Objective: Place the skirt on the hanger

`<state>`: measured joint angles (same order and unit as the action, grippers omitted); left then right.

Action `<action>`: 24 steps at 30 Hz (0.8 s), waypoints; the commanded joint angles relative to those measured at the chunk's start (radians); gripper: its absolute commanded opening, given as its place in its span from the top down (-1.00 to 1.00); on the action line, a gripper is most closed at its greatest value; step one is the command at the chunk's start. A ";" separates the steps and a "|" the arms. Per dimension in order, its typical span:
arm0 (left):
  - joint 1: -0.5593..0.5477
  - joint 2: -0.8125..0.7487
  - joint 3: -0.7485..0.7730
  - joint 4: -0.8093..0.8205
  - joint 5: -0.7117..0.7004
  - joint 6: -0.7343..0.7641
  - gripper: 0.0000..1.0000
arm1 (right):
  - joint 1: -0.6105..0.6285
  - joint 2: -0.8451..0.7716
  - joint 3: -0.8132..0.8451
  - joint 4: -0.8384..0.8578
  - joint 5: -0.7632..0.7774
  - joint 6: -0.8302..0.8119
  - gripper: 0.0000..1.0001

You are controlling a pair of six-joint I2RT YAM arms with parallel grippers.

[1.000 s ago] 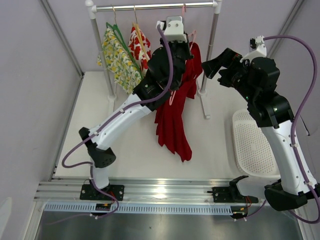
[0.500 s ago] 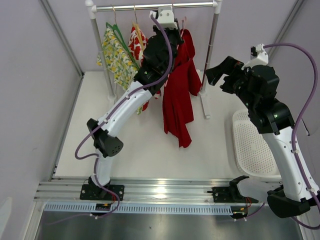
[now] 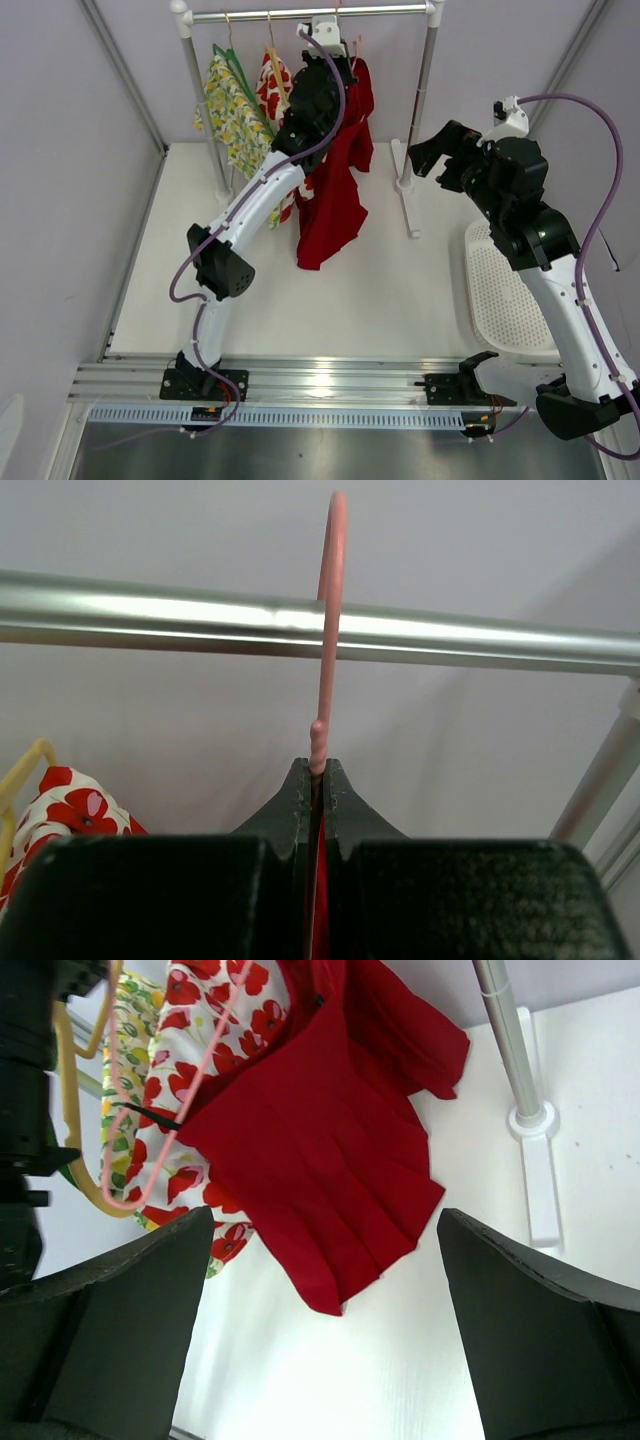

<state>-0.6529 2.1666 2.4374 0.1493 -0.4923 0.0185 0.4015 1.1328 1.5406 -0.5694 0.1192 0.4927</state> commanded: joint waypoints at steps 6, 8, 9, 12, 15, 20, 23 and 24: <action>0.012 -0.028 0.008 0.056 0.026 -0.095 1.00 | -0.006 -0.027 -0.034 0.074 -0.010 -0.011 -0.99; 0.012 -0.063 -0.050 0.061 0.029 -0.117 1.00 | -0.004 -0.028 -0.042 0.074 -0.010 -0.011 -0.99; 0.012 -0.073 -0.055 0.055 0.028 -0.132 1.00 | -0.004 -0.028 -0.043 0.072 -0.010 -0.013 -0.99; 0.012 -0.106 -0.072 0.015 0.035 -0.152 0.98 | -0.006 -0.033 -0.053 0.074 -0.003 -0.016 -0.99; 0.012 -0.136 -0.090 -0.007 0.050 -0.152 0.54 | -0.012 -0.030 -0.051 0.066 -0.007 -0.020 -0.99; -0.001 -0.236 -0.162 0.006 0.078 -0.121 -0.20 | -0.016 -0.033 -0.050 0.057 -0.006 -0.031 -0.99; -0.011 -0.284 -0.179 -0.030 0.081 -0.106 -0.33 | -0.023 -0.028 -0.062 0.052 -0.009 -0.036 -0.99; -0.011 -0.319 -0.181 -0.049 0.099 -0.109 -0.36 | -0.023 -0.030 -0.069 0.054 -0.007 -0.034 -0.99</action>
<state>-0.6559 1.9762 2.2528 0.0986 -0.4328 -0.1040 0.3862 1.1206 1.4853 -0.5411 0.1116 0.4862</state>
